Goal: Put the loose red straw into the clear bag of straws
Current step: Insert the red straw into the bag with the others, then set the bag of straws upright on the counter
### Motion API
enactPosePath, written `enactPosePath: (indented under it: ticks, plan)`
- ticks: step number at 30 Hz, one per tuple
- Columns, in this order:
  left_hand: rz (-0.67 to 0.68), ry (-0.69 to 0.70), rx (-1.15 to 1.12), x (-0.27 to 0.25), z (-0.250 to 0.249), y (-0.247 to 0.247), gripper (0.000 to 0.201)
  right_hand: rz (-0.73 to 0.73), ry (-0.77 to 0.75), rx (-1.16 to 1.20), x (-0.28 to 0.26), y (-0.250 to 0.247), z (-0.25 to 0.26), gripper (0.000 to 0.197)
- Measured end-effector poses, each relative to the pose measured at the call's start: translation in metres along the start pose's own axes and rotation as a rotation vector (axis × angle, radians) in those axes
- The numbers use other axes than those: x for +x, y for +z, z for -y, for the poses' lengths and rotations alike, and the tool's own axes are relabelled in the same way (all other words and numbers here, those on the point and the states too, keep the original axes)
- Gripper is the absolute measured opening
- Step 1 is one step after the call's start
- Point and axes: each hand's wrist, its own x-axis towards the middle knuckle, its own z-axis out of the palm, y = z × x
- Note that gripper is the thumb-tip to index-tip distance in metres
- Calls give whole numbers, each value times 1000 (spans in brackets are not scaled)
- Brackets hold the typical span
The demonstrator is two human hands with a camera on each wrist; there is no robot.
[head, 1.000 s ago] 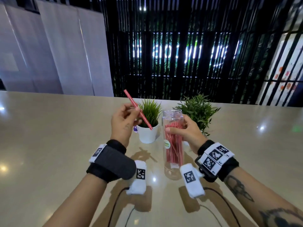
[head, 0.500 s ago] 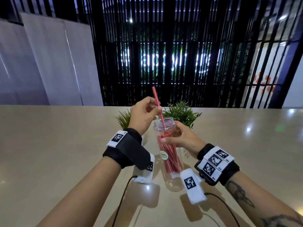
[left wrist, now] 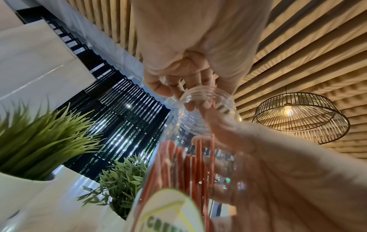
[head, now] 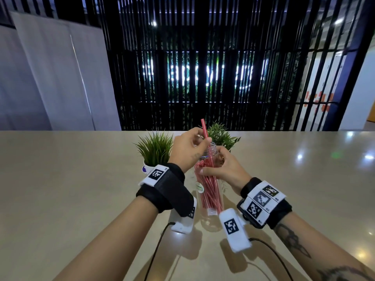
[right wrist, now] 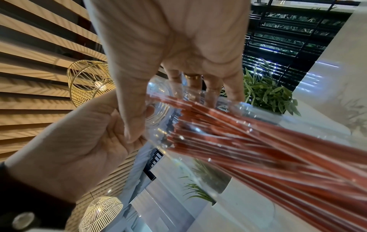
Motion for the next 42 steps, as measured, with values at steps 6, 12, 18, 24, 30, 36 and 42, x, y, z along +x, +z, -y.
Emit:
enactPosePath:
  ticks: [6, 12, 18, 24, 30, 36, 42]
  plan:
    - [9, 3, 10, 0, 3, 1, 22, -14, -1, -9, -2, -1, 2, 53]
    - [-49, -27, 11, -2, -1, -1, 49, -78, -28, -8, -3, -3, 8, 58]
    - [5, -88, -12, -40, 16, 8, 84, -203, -104, -51, -1, -7, 23, 73]
    - [248, -26, -72, -64, 26, 21, 100, -241, -116, -170, 1, -1, 38, 43]
    - [86, -143, -123, -58, 31, 9, 75, 58, -15, -67, -4, 5, 34, 65]
    - [172, -282, -292, -57, 56, -10, 97, 213, 176, -126, -6, 4, 8, 67]
    - [126, -201, 14, -66, 74, -8, 71, 46, 144, -148, -3, 15, -21, 66]
